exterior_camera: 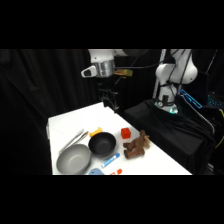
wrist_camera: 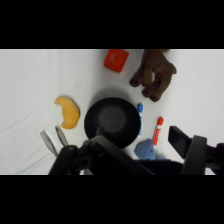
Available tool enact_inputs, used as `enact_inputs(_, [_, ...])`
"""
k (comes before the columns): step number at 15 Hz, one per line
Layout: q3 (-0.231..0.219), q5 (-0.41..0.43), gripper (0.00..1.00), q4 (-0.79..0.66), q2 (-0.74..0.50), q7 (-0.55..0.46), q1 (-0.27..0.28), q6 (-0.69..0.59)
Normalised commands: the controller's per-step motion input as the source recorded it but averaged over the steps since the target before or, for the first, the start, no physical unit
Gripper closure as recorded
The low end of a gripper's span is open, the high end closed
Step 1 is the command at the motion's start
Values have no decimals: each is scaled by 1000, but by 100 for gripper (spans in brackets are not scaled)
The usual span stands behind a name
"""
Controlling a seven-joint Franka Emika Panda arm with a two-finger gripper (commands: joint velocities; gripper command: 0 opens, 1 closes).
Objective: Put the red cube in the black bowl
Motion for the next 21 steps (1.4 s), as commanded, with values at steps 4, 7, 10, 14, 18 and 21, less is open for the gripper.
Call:
enact_inputs(4, [13, -13, 0, -36, -44, 41, -19, 27])
enact_inputs(7, [3, -24, 0, -214, -176, 88, -29, 132])
enact_inputs(10, [11, -20, 0, -384, -295, 127, -22, 228])
enact_inputs(14, [26, -62, 0, -474, -331, 204, -12, 327])
enact_inputs(18, [32, -148, 0, -454, -289, 269, -26, 377])
enact_inputs(21, [27, -229, 0, -404, -201, 331, -64, 468])
